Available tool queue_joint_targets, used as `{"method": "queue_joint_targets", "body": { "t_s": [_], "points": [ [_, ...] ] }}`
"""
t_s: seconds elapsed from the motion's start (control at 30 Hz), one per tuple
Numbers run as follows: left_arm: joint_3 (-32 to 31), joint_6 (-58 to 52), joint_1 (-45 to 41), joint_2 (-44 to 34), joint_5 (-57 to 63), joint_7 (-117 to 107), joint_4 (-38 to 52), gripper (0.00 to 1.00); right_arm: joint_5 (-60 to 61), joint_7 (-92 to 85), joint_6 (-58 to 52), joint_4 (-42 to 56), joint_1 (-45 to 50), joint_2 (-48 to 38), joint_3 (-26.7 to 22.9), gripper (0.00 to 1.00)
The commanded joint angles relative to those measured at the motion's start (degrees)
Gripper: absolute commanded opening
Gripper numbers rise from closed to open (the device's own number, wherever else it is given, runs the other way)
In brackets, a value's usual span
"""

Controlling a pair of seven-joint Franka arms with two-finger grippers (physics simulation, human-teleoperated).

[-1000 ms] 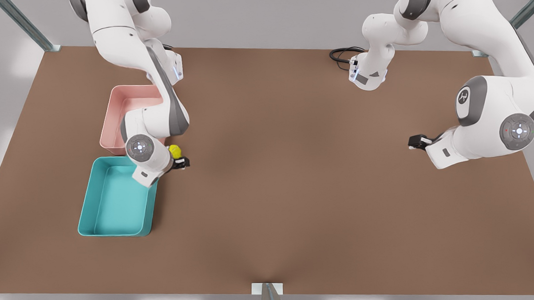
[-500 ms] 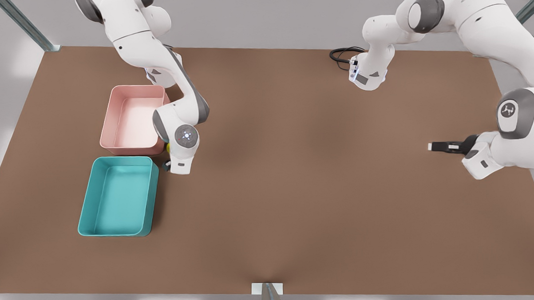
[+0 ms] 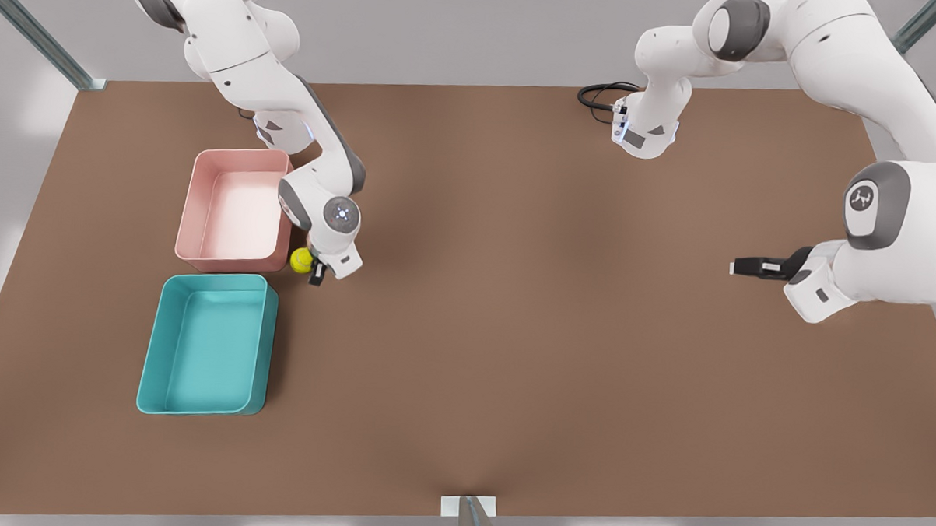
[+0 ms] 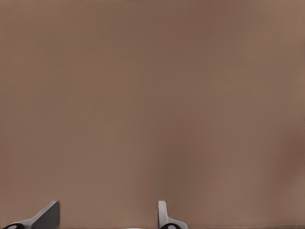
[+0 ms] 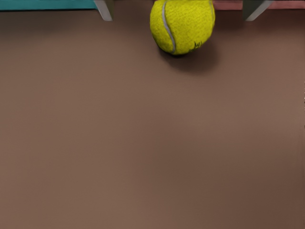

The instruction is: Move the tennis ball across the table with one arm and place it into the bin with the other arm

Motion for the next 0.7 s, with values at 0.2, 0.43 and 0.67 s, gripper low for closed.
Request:
{"method": "queue_joint_targets", "body": {
  "t_s": [0.2, 0.43, 0.67],
  "points": [
    [-2.02, 0.4, -2.06, 1.15, -3.54, -2.12, 5.49, 1.0, -5.86, -16.43, 6.09, -3.87, 0.18, 1.4, -0.3, 1.0],
    [-2.02, 0.57, -2.15, 2.29, -3.54, -2.29, 5.4, 1.0, -5.86, -14.41, 6.35, -4.84, 0.0, 1.31, -0.3, 1.0],
    [-2.02, 0.57, -2.15, 2.38, -3.45, -2.29, 5.4, 1.0, -5.86, -6.24, 3.1, -4.93, -0.26, 0.96, -0.21, 1.0]
  ]
}}
